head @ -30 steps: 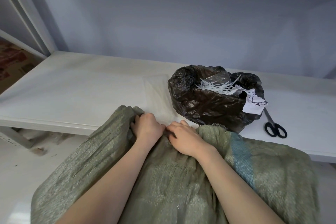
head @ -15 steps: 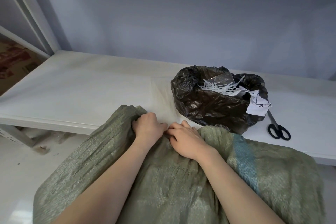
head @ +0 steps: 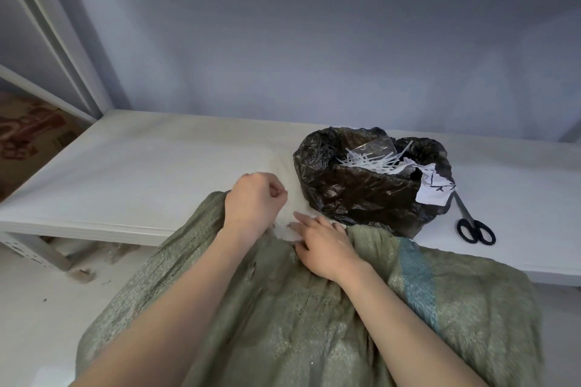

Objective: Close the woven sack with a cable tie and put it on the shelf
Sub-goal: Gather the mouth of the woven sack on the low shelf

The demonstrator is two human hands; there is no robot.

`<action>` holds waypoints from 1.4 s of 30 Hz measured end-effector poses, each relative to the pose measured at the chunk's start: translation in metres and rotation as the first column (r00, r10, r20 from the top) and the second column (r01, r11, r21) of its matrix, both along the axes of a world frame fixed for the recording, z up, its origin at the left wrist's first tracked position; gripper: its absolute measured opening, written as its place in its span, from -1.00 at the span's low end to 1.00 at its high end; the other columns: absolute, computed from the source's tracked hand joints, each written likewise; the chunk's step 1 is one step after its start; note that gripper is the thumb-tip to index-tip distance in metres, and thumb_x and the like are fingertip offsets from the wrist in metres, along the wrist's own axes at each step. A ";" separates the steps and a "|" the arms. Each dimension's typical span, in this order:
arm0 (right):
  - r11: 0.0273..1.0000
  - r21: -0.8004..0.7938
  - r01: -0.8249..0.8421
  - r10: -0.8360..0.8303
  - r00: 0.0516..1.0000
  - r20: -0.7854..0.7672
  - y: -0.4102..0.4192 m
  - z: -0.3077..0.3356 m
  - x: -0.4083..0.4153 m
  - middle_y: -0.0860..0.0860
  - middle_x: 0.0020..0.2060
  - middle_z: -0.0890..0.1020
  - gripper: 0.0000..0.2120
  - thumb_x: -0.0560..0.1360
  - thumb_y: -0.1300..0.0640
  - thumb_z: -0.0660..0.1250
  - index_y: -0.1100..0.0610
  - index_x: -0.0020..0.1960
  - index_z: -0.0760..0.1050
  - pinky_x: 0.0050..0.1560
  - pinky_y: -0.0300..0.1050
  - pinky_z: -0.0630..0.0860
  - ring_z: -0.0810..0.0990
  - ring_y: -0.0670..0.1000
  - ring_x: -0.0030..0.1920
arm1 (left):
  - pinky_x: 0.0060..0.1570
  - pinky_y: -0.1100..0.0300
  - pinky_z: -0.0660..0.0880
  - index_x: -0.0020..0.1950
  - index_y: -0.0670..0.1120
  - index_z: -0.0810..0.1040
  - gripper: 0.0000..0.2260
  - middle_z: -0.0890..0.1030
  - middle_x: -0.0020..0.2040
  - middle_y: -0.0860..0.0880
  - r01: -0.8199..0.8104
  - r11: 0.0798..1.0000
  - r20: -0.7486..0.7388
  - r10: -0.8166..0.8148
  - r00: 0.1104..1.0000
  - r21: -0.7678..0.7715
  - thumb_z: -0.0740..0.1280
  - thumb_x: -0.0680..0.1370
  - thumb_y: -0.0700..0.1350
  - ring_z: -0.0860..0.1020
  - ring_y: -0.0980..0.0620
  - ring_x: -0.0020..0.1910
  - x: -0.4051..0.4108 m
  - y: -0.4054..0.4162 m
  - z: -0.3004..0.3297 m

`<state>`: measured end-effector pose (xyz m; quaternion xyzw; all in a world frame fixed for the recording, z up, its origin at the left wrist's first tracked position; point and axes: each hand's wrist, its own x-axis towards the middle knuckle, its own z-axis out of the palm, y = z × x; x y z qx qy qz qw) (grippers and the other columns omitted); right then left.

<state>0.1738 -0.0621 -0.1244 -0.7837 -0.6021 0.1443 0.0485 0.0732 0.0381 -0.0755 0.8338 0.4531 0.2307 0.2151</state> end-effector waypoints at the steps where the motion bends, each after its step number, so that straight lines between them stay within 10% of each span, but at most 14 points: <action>1: 0.997 0.072 0.022 -0.023 1.000 0.018 -0.002 0.007 -0.001 -0.04 0.47 0.26 -0.60 0.56 0.07 0.11 0.03 0.39 0.32 0.33 0.11 0.21 0.23 0.10 0.40 | -0.20 0.15 0.49 -0.21 0.02 0.64 -0.90 0.64 -0.23 0.10 0.019 1.000 0.021 -0.019 1.000 0.005 0.36 0.46 -0.02 0.57 0.00 -0.13 -0.003 -0.001 0.014; 8: 0.828 0.541 0.151 -0.086 0.986 -0.143 -0.015 0.100 -0.007 0.04 0.03 0.49 -0.76 0.54 0.03 0.22 0.12 0.15 0.43 0.01 0.00 0.42 0.47 0.09 0.07 | -0.31 0.19 0.34 -0.22 0.08 0.65 -0.77 0.56 -0.30 0.13 0.067 0.990 0.099 -0.080 0.992 0.127 0.39 0.39 0.22 0.51 0.07 -0.23 -0.027 -0.033 0.101; 20: 0.683 0.661 0.312 0.179 0.806 -0.565 -0.137 0.239 -0.065 -0.09 -0.39 0.63 -0.89 0.49 0.16 0.35 0.17 -0.16 0.62 -0.26 -0.34 0.43 0.54 -0.16 -0.37 | -0.44 0.35 0.27 -0.39 0.02 0.60 -0.72 0.48 -0.59 0.15 0.206 0.976 0.324 -0.219 0.920 0.076 0.46 0.31 0.20 0.40 0.20 -0.53 -0.065 -0.140 0.233; 26: 0.537 0.685 0.493 0.289 0.656 -0.698 -0.200 0.280 -0.087 0.00 -0.39 0.67 -0.84 0.51 0.21 0.32 0.17 -0.23 0.61 -0.14 0.14 0.54 0.58 0.31 -0.25 | -0.25 0.50 0.41 -0.19 -0.01 0.70 -0.69 0.69 -0.31 0.11 0.438 0.898 0.666 -0.299 0.683 -0.046 0.26 0.43 0.14 0.53 0.28 -0.34 -0.097 -0.199 0.268; 33: 0.518 0.716 0.468 0.330 0.663 -0.672 -0.228 0.297 -0.084 0.01 -0.33 0.70 -0.83 0.54 0.19 0.28 0.14 -0.14 0.64 -0.23 -0.30 0.53 0.64 -0.10 -0.28 | -0.21 0.43 0.48 -0.15 -0.09 0.71 -0.85 0.67 -0.12 -0.07 0.583 0.812 0.735 -0.408 0.542 0.021 0.34 0.45 -0.09 0.61 0.19 -0.16 -0.086 -0.239 0.267; 42: 0.601 0.696 0.393 0.251 0.734 -0.631 -0.234 0.286 -0.064 -0.09 -0.34 0.63 -0.74 0.60 0.19 0.16 0.21 -0.06 0.61 -0.15 -0.20 0.48 0.55 -0.14 -0.29 | -0.42 0.35 0.43 -0.16 -0.09 0.68 -0.94 0.59 -0.31 -0.03 0.585 0.810 0.766 -0.359 0.534 -0.029 0.42 0.46 -0.22 0.48 0.10 -0.51 -0.055 -0.235 0.254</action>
